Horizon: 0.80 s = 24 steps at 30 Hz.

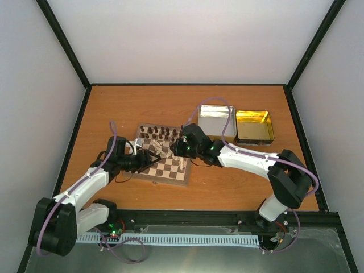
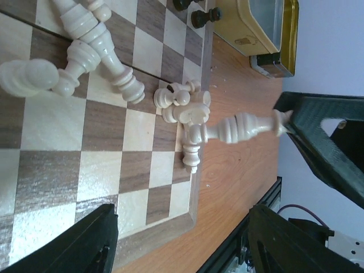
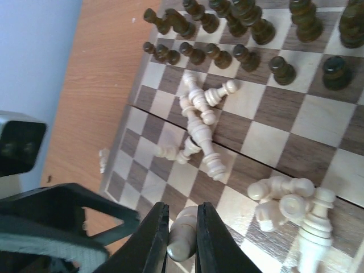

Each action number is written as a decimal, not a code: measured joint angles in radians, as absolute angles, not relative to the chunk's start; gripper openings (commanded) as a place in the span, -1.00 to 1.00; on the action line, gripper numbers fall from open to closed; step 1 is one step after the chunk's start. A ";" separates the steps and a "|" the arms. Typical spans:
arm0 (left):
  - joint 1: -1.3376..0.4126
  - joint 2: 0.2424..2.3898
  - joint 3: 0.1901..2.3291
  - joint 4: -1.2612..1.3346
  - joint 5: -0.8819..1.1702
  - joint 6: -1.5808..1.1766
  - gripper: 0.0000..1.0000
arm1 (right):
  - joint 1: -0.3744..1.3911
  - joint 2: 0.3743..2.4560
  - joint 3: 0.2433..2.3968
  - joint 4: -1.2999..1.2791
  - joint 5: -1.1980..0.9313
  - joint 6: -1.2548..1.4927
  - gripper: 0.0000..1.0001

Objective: Set up the chess pieces on the board
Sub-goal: Pick up the chess piece from the chessboard.

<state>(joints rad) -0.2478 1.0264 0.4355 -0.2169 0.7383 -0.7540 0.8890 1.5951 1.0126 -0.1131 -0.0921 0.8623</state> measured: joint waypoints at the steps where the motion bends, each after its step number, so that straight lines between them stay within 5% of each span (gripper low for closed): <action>1: -0.250 1.042 0.435 -0.199 0.740 -0.762 0.23 | 0.885 1.593 1.010 -0.104 -0.109 0.870 -0.77; 8: -0.255 1.103 0.435 -0.117 0.760 -0.833 0.32 | 0.872 1.575 0.989 -0.039 -0.193 0.907 -0.77; 15: -0.256 0.915 0.323 0.086 0.760 -1.181 0.70 | 0.865 1.507 0.907 0.074 -0.249 0.950 -0.78; 24: -0.257 0.819 0.303 0.280 0.782 -1.492 0.53 | 0.857 1.428 0.823 0.302 -0.315 1.060 -0.78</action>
